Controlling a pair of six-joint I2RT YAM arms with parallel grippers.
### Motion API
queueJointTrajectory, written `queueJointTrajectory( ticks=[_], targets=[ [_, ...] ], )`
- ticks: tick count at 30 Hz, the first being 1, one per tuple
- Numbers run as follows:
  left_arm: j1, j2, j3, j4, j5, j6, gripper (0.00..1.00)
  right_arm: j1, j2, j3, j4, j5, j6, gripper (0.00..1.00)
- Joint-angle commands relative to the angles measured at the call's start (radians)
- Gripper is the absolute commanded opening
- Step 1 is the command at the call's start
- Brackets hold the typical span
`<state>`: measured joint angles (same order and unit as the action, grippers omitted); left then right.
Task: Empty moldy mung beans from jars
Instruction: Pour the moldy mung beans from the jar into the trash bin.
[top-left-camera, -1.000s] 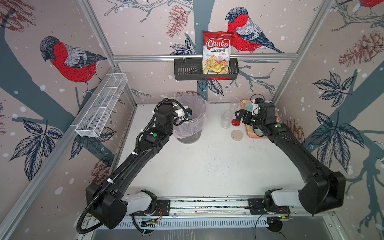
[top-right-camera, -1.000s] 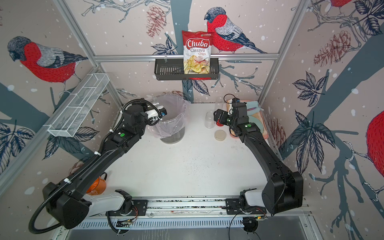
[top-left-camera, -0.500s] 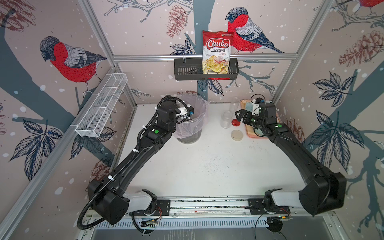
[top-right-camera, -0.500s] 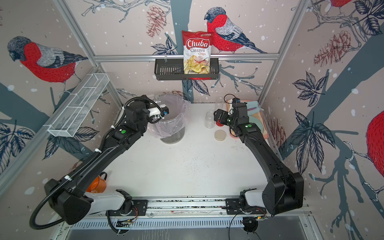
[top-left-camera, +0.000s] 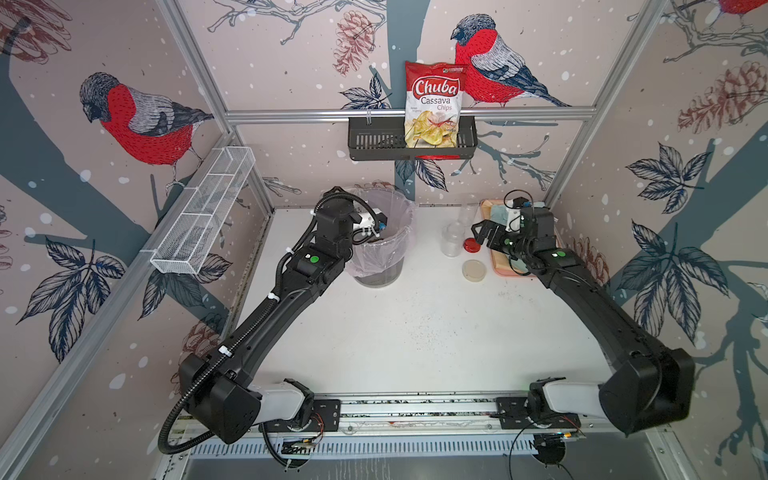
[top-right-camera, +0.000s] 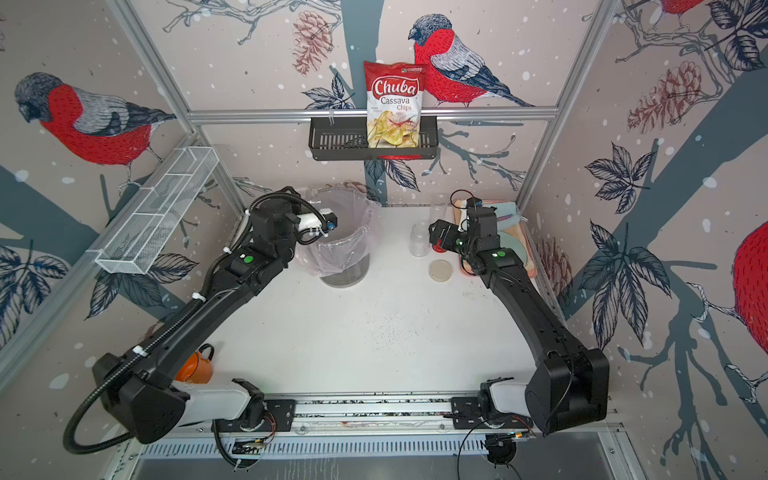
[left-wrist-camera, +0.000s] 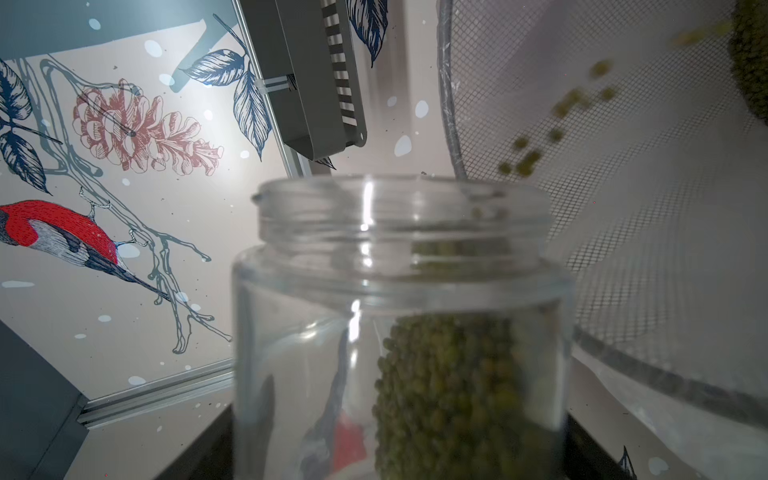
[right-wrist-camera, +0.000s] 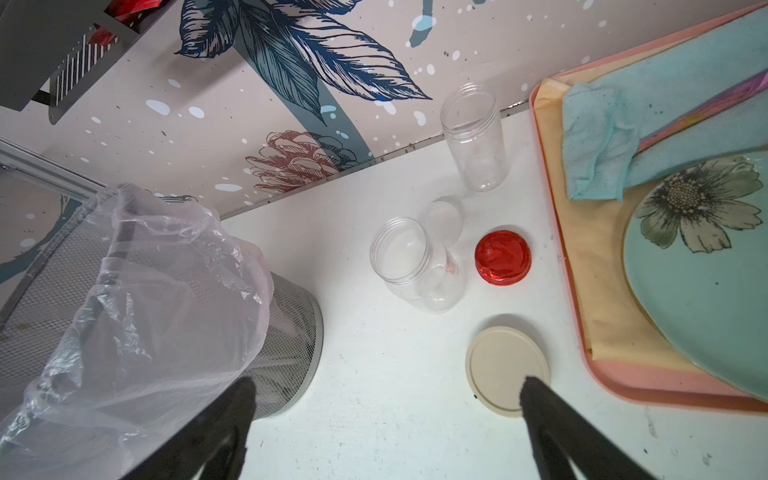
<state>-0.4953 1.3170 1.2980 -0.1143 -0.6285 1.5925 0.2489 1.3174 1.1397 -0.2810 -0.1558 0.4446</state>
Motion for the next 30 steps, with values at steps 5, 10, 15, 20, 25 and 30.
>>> queueJointTrajectory(
  ticks=[5,10,15,20,25,30],
  targets=[
    [0.018,0.011,0.0,0.128,-0.016,0.07,0.0,-0.006,-0.009,-0.008,0.029,-0.007,-0.001,0.99],
    [0.02,0.013,-0.032,0.202,-0.02,0.132,0.0,-0.009,-0.007,-0.008,0.031,-0.009,0.002,0.99],
    [0.021,0.002,-0.062,0.252,0.008,0.165,0.0,-0.013,-0.001,-0.011,0.036,-0.009,0.002,0.99],
    [0.032,0.008,-0.062,0.262,0.035,0.179,0.0,-0.014,0.006,-0.01,0.037,-0.016,0.005,0.99],
    [0.047,0.003,-0.082,0.275,0.065,0.2,0.0,-0.016,0.007,-0.009,0.037,-0.014,0.005,0.99],
    [0.053,0.002,-0.079,0.265,0.084,0.215,0.0,-0.016,0.013,-0.006,0.037,-0.016,0.005,1.0]
  ],
)
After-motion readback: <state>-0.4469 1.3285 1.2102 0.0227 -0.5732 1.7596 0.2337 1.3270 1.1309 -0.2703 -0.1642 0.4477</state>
